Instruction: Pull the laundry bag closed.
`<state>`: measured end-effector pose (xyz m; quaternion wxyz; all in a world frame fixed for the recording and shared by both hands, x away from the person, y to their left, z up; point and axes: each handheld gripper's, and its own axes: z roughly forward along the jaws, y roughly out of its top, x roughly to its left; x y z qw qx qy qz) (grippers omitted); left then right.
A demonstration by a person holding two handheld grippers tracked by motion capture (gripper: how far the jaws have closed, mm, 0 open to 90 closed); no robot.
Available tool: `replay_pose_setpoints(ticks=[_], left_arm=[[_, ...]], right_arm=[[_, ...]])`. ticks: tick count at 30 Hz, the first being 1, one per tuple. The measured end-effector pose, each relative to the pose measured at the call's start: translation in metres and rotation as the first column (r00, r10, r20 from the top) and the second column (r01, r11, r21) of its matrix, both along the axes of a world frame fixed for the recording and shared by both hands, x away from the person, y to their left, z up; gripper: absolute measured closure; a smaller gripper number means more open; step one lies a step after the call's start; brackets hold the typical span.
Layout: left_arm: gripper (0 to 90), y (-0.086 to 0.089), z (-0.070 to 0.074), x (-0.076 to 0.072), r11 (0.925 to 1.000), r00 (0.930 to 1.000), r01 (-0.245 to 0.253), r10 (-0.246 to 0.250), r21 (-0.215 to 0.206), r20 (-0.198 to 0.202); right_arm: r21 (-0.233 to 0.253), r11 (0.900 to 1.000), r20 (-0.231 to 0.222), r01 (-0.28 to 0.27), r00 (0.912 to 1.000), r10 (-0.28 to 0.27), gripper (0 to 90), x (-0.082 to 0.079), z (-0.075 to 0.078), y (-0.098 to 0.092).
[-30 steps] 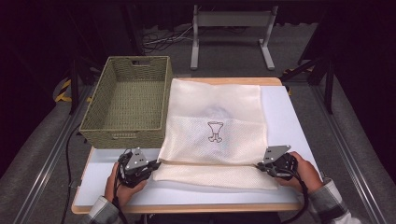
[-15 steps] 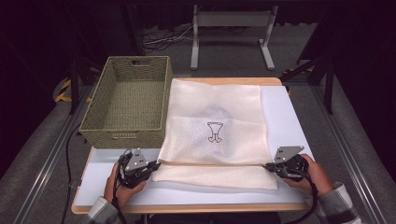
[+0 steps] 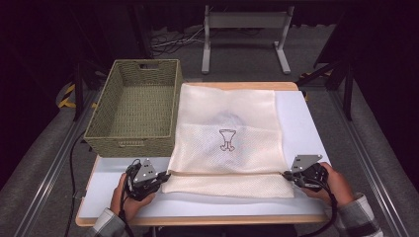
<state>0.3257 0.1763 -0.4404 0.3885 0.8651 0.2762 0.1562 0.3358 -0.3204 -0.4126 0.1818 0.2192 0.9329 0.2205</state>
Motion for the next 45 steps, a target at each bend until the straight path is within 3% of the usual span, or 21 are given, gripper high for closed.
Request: replay_pose_setpoints(ticks=[7, 16, 21, 28, 33, 39, 45], left_arm=[[85.3, -0.001, -0.002, -0.001, 0.9998, 0.9998, 0.02, -0.02, -0.005, 0.0], [80.4, 0.004, -0.004, -0.006, 0.999, 0.9998, 0.015, -0.015, -0.041, 0.014], [75.2, 0.004, -0.003, -0.006, 0.9989, 0.9997, 0.015, -0.014, -0.044, 0.022], [66.1, 0.006, 0.001, -0.008, 0.9978, 0.999, 0.002, 0.001, -0.066, 0.044], [55.7, 0.01, 0.002, -0.008, 0.9974, 0.9978, -0.022, 0.026, -0.068, 0.061], [43.5, 0.016, 0.005, -0.008, 0.994, 0.9912, -0.084, 0.091, -0.07, 0.097], [31.6, 0.019, 0.008, -0.007, 0.9902, 0.9847, -0.119, 0.127, -0.073, 0.119]], right_arm=[[0.001, 1.0, -0.003, 0.009, 1.0, -0.009, 87.3, 0.001, 0.001, -0.001], [0.064, 0.998, -0.018, 0.022, 0.9996, -0.021, 86.9, 0.0, -0.001, -0.004], [0.165, 0.986, -0.025, 0.015, 0.9996, -0.011, 83.7, -0.002, 0.003, -0.007], [0.227, 0.974, 0.015, 0.011, 0.9998, -0.015, 81.4, -0.003, 0.007, -0.007], [0.244, 0.969, 0.051, 0.027, 0.9979, -0.041, 72.8, -0.003, 0.008, -0.006], [0.31, 0.949, 0.107, 0.06, 0.9896, -0.097, 57.3, -0.001, 0.008, -0.006], [0.323, 0.943, 0.157, 0.074, 0.979, -0.13, 43.3, 0.001, 0.008, -0.002]])
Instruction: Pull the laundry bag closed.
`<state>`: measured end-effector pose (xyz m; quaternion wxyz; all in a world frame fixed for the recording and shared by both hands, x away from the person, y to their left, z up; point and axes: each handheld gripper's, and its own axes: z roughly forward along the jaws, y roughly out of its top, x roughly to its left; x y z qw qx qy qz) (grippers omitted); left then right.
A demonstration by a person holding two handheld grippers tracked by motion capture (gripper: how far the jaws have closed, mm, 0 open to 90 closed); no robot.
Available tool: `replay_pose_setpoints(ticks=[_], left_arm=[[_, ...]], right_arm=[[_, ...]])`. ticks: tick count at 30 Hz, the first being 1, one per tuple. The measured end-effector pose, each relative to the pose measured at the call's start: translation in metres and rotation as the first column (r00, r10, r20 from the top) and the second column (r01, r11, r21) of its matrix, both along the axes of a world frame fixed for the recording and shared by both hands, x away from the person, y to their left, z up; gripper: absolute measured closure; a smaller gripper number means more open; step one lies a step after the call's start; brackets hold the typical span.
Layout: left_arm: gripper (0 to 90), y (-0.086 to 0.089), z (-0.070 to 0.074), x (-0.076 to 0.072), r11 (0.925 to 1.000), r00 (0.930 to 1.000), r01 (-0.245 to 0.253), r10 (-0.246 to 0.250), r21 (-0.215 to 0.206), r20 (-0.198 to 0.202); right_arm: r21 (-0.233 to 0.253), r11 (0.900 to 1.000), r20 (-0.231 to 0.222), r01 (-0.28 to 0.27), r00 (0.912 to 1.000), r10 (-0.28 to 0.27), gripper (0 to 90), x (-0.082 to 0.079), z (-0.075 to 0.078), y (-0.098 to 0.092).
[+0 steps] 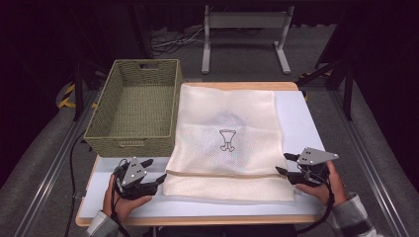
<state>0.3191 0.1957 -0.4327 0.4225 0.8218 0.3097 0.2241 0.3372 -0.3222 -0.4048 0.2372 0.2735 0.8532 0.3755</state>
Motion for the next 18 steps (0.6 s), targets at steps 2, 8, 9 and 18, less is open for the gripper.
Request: replay_pose_setpoints(ticks=[2, 8, 9, 18], left_arm=[[28.4, 0.002, 0.0, 0.001, 0.9999, 0.9999, -0.012, 0.012, -0.004, 0.003], [21.8, 0.006, -0.002, 0.006, 0.9991, 0.9991, -0.041, 0.041, 0.004, 0.002], [20.2, 0.006, -0.002, 0.006, 0.9991, 0.9991, -0.041, 0.041, 0.004, 0.002], [10.9, 0.016, -0.004, 0.01, 0.9981, 0.9985, -0.055, 0.055, -0.026, -0.004]], right_arm=[[0.011, 1.0, 0.017, 0.012, 0.9998, -0.012, 40.1, 0.001, 0.001, 0.0], [0.06, 0.998, 0.04, 0.034, 0.9985, -0.036, 32.6, 0.006, 0.002, 0.0], [0.07, 0.997, 0.042, 0.033, 0.9985, -0.036, 31.5, 0.007, 0.002, 0.0], [0.094, 0.993, 0.057, 0.065, 0.9959, -0.07, 22.1, 0.019, -0.003, 0.004]])
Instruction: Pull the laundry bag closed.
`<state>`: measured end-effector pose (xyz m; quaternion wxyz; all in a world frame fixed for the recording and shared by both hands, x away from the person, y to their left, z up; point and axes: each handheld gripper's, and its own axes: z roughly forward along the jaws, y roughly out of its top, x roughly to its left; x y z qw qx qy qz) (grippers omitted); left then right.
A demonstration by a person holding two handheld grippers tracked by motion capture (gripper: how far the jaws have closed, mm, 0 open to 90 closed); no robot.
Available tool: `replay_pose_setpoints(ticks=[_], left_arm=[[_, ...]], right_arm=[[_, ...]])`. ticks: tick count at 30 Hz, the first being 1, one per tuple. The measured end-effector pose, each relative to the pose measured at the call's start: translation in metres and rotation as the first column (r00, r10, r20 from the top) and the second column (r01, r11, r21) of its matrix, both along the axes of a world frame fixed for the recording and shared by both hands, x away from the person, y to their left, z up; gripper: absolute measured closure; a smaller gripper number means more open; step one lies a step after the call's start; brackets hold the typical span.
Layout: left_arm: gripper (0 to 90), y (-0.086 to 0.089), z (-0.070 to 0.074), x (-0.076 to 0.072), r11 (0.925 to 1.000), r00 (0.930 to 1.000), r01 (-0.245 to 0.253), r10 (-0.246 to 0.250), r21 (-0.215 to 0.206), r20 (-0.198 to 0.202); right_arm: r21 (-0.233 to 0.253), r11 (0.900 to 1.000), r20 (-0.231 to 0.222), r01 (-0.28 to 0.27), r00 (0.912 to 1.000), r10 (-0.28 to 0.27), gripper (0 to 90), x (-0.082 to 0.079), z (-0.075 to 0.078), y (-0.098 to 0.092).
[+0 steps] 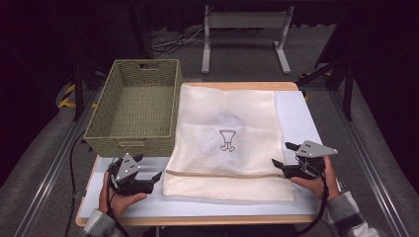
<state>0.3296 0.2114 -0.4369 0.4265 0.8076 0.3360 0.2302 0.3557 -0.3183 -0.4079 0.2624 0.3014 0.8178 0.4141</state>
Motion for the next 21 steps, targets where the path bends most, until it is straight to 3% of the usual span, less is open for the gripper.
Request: replay_pose_setpoints(ticks=[4, 8, 13, 15, 21], left_arm=[[5.6, 0.002, -0.002, -0.001, 0.9999, 0.9999, 0.01, -0.01, 0.01, -0.007], [5.6, 0.008, -0.003, -0.003, 1.0, 0.9999, 0.004, -0.004, 0.001, -0.015], [5.1, 0.011, -0.003, -0.002, 0.9997, 0.9998, -0.009, 0.009, -0.024, -0.018], [4.5, 0.01, -0.004, -0.002, 0.9999, 0.9998, -0.015, 0.015, -0.008, -0.014], [3.5, 0.01, -0.006, -0.004, 0.9998, 0.9999, -0.011, 0.011, -0.017, -0.012]], right_arm=[[0.005, 1.0, 0.0, 0.007, 1.0, -0.007, 18.5, 0.003, -0.003, 0.002], [0.023, 1.0, 0.002, 0.0, 1.0, 0.0, 16.9, 0.003, -0.005, 0.002], [0.012, 1.0, 0.014, 0.004, 0.9999, -0.004, 15.3, 0.002, -0.008, 0.003], [0.011, 1.0, 0.015, 0.01, 0.9998, -0.01, 14.2, 0.002, -0.011, 0.004], [0.023, 0.999, 0.02, 0.034, 0.9992, -0.034, 12.1, 0.001, -0.014, 0.004]])
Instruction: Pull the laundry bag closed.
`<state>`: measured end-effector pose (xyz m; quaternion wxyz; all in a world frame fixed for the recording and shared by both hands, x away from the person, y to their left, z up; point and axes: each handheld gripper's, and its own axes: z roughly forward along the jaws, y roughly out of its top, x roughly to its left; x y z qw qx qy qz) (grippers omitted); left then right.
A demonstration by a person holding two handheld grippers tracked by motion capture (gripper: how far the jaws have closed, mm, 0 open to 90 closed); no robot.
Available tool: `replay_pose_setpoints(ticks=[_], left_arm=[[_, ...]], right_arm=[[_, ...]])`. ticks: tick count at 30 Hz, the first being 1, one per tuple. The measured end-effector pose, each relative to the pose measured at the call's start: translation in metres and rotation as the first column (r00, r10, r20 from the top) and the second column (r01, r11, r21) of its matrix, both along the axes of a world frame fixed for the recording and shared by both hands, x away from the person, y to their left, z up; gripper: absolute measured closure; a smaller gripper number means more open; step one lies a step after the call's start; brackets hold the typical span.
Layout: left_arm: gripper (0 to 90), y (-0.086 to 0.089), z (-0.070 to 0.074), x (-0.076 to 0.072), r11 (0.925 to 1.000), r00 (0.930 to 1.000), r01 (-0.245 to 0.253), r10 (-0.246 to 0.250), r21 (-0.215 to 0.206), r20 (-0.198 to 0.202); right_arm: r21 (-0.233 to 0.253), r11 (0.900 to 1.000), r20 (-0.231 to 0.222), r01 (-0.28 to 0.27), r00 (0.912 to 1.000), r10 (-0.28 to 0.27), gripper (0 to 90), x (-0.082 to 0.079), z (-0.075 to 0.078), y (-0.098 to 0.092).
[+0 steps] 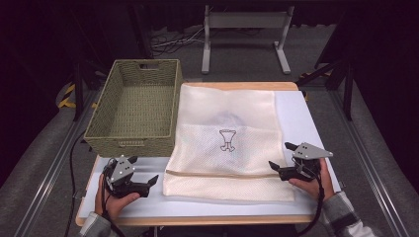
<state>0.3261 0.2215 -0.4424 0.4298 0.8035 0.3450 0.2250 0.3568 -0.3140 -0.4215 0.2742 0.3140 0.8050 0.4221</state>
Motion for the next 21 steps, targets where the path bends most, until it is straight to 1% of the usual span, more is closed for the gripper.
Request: replay_pose_setpoints(ticks=[1, 3, 4, 5, 8, 11, 16, 21], left_arm=[[3.5, -0.0005, 0.0, 0.0001, 1.0, 1.0, 0.001, -0.001, -0.002, 0.003], [3.7, -0.0005, 0.0003, 0.0007, 1.0, 0.9999, -0.003, 0.003, -0.001, 0.011], [3.9, -0.0009, 0.0, 0.0011, 0.9999, 0.9999, -0.006, 0.006, -0.011, 0.011], [4.2, -0.0009, 0.0, 0.0011, 0.9999, 0.9999, -0.006, 0.006, -0.011, 0.011], [4.3, -0.0021, -0.0009, 0.0019, 0.9999, 0.9999, -0.015, 0.015, -0.003, 0.006], [4.3, -0.0028, -0.0009, 0.002, 1.0, 1.0, -0.007, 0.007, 0.006, 0.004], [4.4, -0.0037, -0.0009, 0.0021, 1.0, 1.0, -0.004, 0.004, 0.008, 0.002], [4.4, -0.004, -0.0001, 0.0022, 0.9999, 1.0, -0.004, 0.004, 0.009, 0.004]], right_arm=[[0.011, 1.0, 0.004, 0.007, 1.0, -0.007, 12.1, -0.0001, 0.0, -0.0004], [0.009, 1.0, 0.008, 0.014, 0.9999, -0.014, 12.1, -0.0005, 0.0002, -0.001], [0.009, 1.0, 0.011, 0.014, 0.9998, -0.015, 12.1, -0.0003, 0.0, -0.0011], [0.012, 1.0, 0.01, 0.013, 0.9999, -0.013, 12.2, 0.0, -0.0002, -0.0011], [0.007, 1.0, 0.013, 0.014, 0.9998, -0.014, 12.2, -0.0002, -0.0005, -0.0006], [0.003, 1.0, 0.013, 0.019, 0.9997, -0.019, 12.2, -0.001, -0.0004, -0.001], [0.004, 1.0, 0.016, 0.027, 0.9995, -0.027, 12.4, -0.0014, 0.0001, -0.0027], [-0.008, 1.0, 0.014, 0.026, 0.9996, -0.026, 12.6, -0.0025, -0.0004, -0.0018]])
